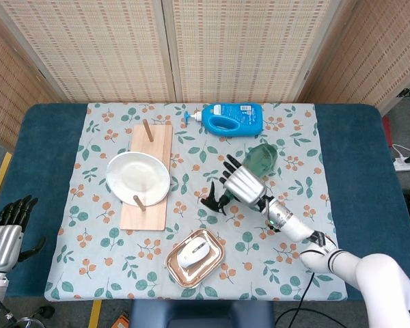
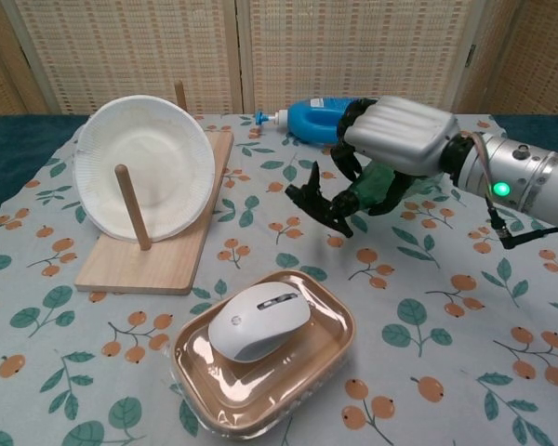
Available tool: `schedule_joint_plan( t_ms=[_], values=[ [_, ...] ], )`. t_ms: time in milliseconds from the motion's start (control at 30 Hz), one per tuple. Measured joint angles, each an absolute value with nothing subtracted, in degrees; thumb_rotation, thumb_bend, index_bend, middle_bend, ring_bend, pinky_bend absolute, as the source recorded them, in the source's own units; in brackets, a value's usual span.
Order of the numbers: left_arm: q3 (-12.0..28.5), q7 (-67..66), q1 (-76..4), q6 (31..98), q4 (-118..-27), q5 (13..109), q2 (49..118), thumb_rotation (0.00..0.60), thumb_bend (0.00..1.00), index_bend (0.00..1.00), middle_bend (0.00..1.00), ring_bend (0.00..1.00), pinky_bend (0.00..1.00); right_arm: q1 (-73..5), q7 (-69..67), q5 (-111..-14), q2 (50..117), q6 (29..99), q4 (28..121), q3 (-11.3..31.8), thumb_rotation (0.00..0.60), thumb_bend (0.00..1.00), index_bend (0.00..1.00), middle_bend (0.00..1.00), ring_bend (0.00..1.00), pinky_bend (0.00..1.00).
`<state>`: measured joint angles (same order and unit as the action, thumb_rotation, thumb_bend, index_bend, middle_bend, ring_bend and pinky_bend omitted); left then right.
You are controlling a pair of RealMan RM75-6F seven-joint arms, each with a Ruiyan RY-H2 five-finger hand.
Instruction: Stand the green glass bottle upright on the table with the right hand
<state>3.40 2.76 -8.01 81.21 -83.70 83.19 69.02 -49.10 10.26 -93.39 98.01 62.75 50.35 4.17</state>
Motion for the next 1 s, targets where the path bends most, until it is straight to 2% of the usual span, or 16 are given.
schedule_joint_plan(
  t_ms=[267, 467, 767, 867, 1000],
  values=[
    [2.83, 2.42, -7.99, 81.37, -84.07, 84.18, 68.92, 0.600, 0.29, 0.00, 0.00, 0.00, 0.00, -45.42, 7.41, -87.72, 93.21, 73.38, 62.42, 11.95, 0.600, 0.04, 0.74, 0.55, 0.27, 0.17],
    [2.66, 2.37, -7.95, 81.55, -84.25, 84.45, 68.86, 0.600, 0.28, 0.00, 0.00, 0.00, 0.00, -42.20, 2.92, -81.66, 90.99, 77.52, 71.30, 17.41, 0.600, 0.05, 0.75, 0.56, 0.28, 0.17],
    [2.54, 2.44, -7.88, 81.72, -83.97, 84.63, 69.05, 0.600, 0.28, 0.00, 0.00, 0.00, 0.00, -38.58, -13.35, -74.63, 90.55, 77.41, 76.81, 21.50, 0.600, 0.06, 0.75, 0.56, 0.28, 0.17],
    [2.49, 2.23, -7.85, 81.79, -84.54, 84.68, 68.68, 0.600, 0.28, 0.00, 0.00, 0.00, 0.00, -37.51, -18.56, -71.76, 91.58, 76.74, 76.69, 22.44, 0.600, 0.06, 0.75, 0.56, 0.28, 0.17],
    [2.43, 1.80, -8.10, 80.82, -84.99, 84.31, 68.48, 0.600, 0.28, 0.00, 0.00, 0.00, 0.00, -36.89, -18.65, -69.83, 93.61, 76.20, 74.45, 23.01, 0.600, 0.08, 0.75, 0.56, 0.28, 0.17]
  ],
)
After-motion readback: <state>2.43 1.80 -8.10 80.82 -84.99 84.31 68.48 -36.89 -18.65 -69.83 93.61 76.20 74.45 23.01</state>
